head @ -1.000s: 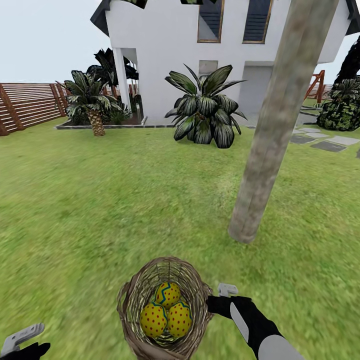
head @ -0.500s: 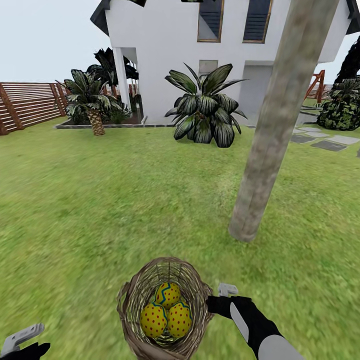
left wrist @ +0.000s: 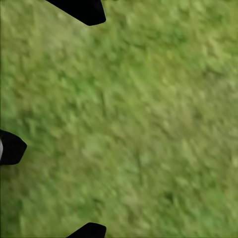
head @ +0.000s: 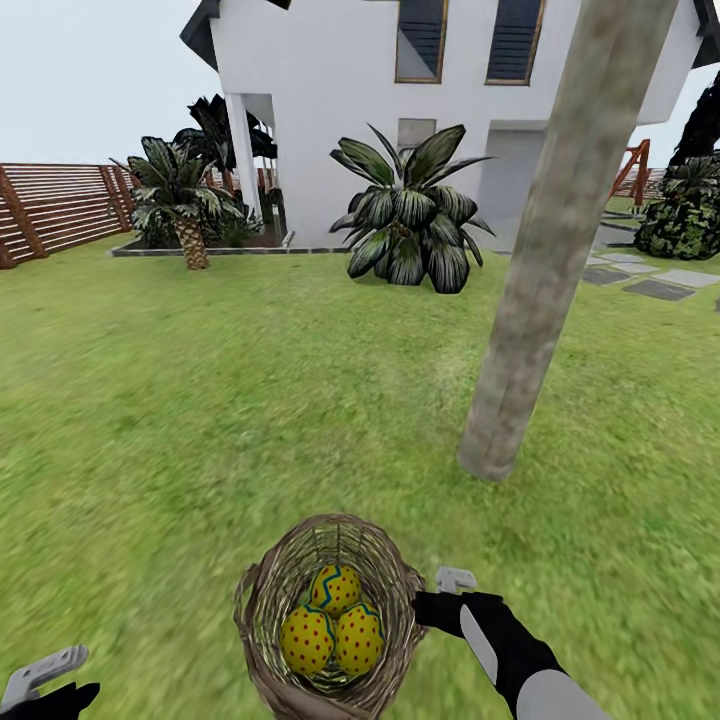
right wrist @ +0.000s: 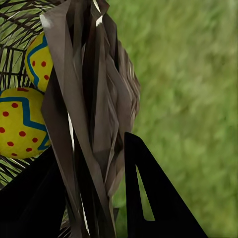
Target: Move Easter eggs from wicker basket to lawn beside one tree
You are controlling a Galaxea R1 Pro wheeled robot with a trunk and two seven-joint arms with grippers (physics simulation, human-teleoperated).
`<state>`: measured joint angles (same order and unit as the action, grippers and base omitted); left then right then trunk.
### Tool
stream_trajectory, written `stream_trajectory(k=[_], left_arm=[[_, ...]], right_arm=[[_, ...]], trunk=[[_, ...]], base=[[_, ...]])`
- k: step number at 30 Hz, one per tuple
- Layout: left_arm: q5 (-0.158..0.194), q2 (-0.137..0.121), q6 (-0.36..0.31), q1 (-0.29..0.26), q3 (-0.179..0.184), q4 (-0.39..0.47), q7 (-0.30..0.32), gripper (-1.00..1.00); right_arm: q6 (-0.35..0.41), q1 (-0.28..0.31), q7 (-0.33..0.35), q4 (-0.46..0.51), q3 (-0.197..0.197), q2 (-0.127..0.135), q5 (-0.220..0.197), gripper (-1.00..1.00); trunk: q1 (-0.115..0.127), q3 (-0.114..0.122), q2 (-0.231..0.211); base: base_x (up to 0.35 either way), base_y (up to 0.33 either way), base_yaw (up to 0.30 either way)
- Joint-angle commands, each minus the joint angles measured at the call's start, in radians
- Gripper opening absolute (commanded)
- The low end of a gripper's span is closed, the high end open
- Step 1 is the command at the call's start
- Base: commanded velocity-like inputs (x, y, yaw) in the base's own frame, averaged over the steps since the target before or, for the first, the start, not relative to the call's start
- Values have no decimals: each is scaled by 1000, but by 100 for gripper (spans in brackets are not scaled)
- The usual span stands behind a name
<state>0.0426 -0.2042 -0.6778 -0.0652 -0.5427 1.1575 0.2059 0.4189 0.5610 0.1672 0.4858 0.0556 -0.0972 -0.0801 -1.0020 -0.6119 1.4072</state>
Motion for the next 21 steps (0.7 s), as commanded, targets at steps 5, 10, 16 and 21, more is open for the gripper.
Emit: stream_trajectory(k=[5, 10, 16, 21], left_arm=[[4, 0, -5, -1, -2, 1, 3, 100], [3, 0, -5, -1, -2, 1, 3, 100], [3, 0, -4, -1, -2, 1, 3, 100], [3, 0, -4, -1, -2, 1, 3, 100]], right_arm=[[7, 0, 2, 2, 6, -1, -17, -100], [7, 0, 2, 2, 6, -1, -17, -100], [7, 0, 1, 2, 5, -1, -17, -100], [7, 0, 1, 2, 5, -1, -17, -100]], trunk=[[-19, -17, 36], [-38, -32, 71], [-61, -51, 113], [-81, -67, 148]], base=[[0, 0, 0], [0, 0, 0], [0, 0, 0], [0, 0, 0]])
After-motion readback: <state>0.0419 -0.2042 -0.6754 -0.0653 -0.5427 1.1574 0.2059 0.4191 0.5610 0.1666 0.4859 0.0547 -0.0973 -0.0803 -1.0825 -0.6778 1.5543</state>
